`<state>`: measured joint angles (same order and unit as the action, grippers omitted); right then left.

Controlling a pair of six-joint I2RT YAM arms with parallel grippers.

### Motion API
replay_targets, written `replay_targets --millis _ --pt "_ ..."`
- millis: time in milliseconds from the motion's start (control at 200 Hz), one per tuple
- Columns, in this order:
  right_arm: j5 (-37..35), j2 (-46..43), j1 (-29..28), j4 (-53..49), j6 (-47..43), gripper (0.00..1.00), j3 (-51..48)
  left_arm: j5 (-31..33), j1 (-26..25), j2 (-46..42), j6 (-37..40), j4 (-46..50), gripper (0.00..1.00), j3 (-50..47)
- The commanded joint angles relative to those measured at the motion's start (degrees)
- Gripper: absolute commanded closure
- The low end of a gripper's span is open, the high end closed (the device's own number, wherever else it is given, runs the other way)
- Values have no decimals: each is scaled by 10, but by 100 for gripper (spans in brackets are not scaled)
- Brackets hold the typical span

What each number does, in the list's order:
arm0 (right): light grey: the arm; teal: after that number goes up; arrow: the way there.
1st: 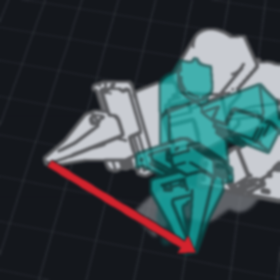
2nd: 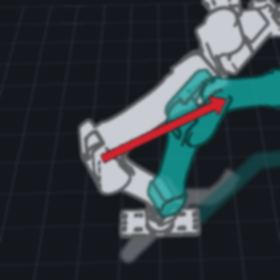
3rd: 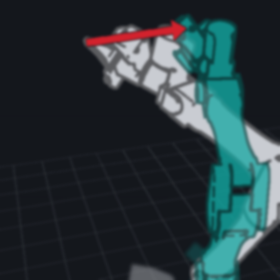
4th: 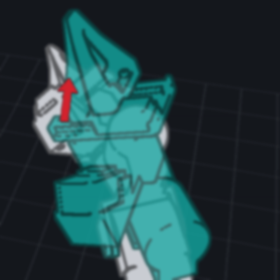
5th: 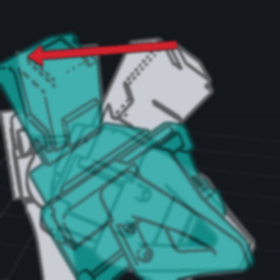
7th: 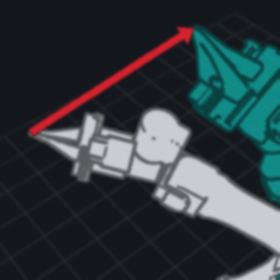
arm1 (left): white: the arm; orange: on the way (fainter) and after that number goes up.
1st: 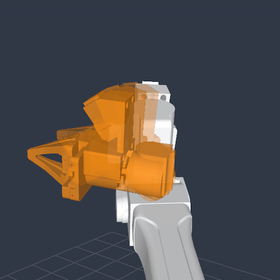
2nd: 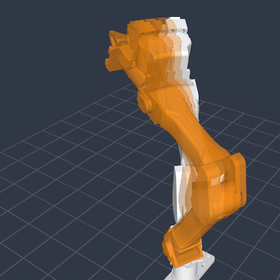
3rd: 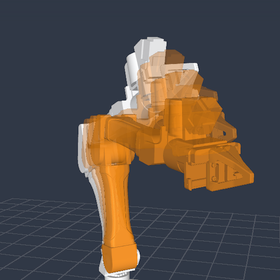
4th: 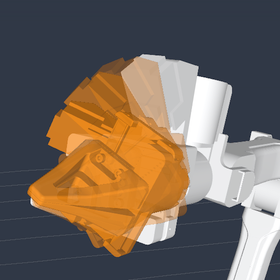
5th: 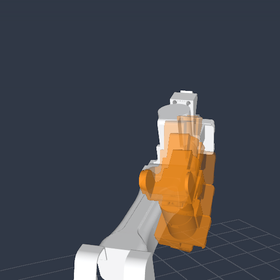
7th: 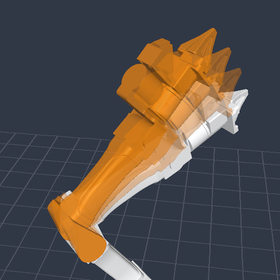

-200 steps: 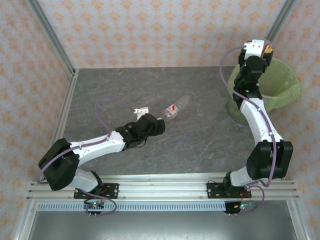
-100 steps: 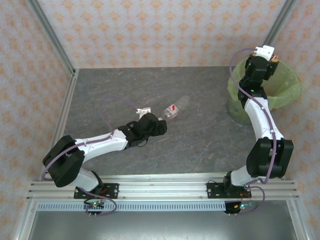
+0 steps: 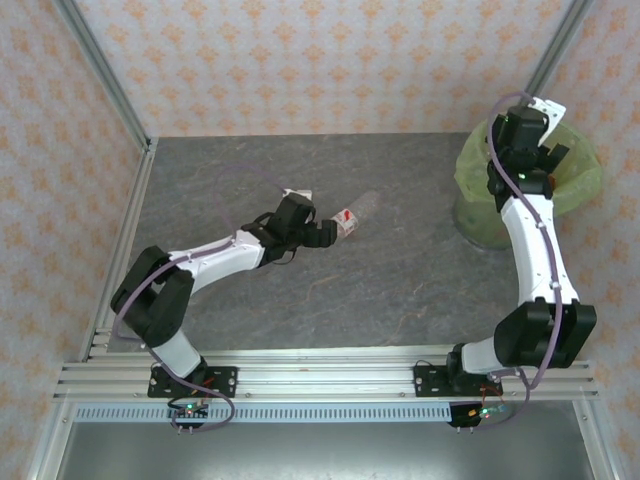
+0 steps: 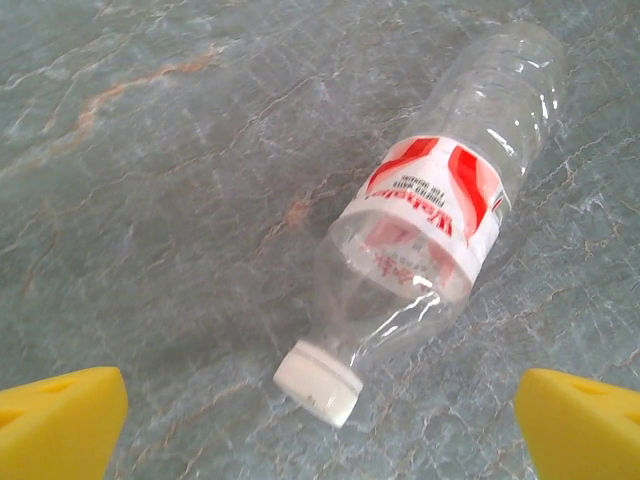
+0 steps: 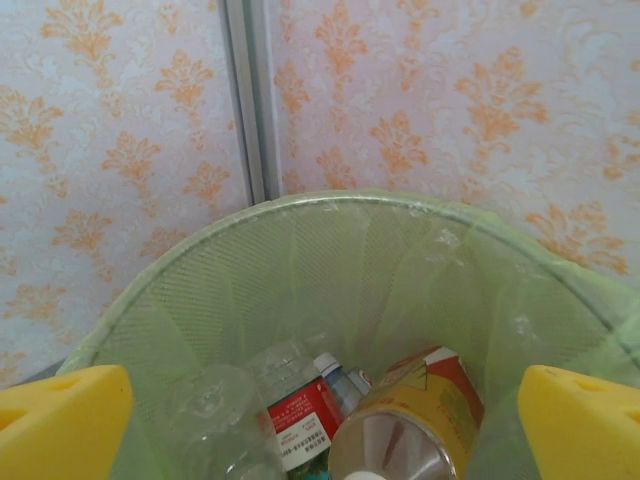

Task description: Put the plastic bottles in the bin

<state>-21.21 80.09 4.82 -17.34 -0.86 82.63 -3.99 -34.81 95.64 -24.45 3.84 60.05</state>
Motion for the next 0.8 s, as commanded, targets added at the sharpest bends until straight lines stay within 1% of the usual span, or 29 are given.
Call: replay_targets --millis 0,130,210,270,365,495,746,796 --pt "17 -34 1 -56 42 1 17 -29 8 20 47 2 0 31" --pt "91 -57 -4 -80 57 1 17 -41 20 51 35 0 0 55" --pt "119 -76 -20 -80 66 1 10 -89 41 70 4 -11 0 66" --pt "130 -89 -41 -76 70 1 0 -118 51 78 -8 -30 0 67" --pt "142 -101 -72 -72 76 1 -13 -127 53 85 0 -32 0 79" --pt "182 -111 -102 -65 94 1 -28 -170 54 106 1 -38 0 102" --pt "248 -114 -168 -58 112 1 -49 -199 54 168 -25 -36 0 136" --pt "245 -110 -186 -72 103 1 -48 -212 53 174 -31 -38 0 141"
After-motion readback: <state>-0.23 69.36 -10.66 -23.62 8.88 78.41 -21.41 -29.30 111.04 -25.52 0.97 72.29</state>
